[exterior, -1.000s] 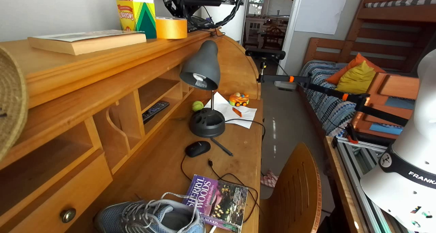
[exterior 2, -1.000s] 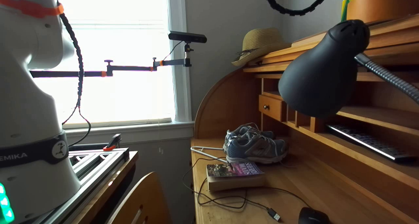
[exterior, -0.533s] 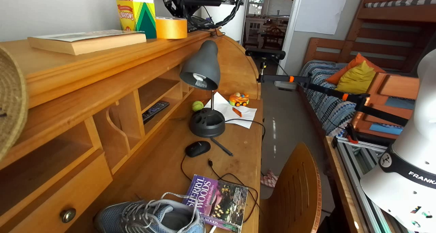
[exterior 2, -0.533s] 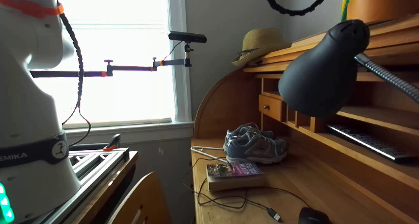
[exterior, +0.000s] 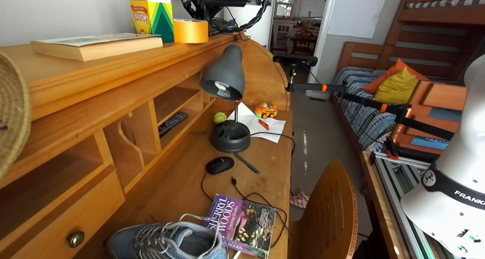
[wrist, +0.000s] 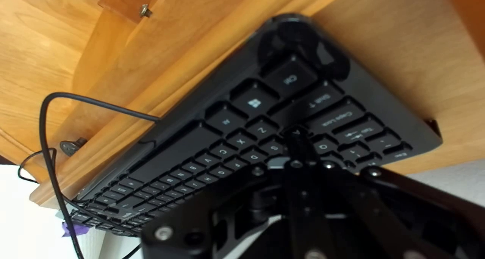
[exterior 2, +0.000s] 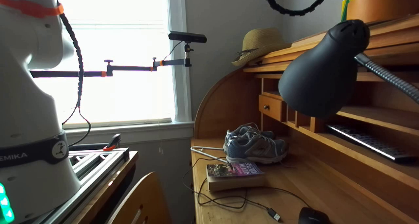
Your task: Press some of the keys on the keyboard
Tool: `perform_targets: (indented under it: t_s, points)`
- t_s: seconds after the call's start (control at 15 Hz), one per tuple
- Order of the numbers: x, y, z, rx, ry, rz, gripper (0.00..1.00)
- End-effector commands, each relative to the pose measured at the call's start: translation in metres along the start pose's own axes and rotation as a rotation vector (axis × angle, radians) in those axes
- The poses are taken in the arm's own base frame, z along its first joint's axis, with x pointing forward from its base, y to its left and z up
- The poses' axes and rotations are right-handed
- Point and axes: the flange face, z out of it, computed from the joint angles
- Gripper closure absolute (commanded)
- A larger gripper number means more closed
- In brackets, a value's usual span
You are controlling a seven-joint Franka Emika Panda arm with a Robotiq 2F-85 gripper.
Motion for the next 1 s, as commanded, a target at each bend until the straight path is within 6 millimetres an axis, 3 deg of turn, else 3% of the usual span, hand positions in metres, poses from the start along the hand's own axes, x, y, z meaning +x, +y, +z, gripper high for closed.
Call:
perform_targets:
  t_s: [0.0,0.47,0.53,0.6,0.93]
  points:
    - [-0.013,0.004,0.01,-0.036,-0.023,-0.008,1.0]
    - [0.007,0.015,-0.037,-0.015,0.052,0.048,1.0]
    - [0.009,0.021,-0.05,-0.014,0.068,0.061,0.91]
    - [0.011,0.025,-0.061,-0.019,0.077,0.071,0.72]
    - [0.001,0.062,-0.141,-0.087,0.021,0.067,0.36]
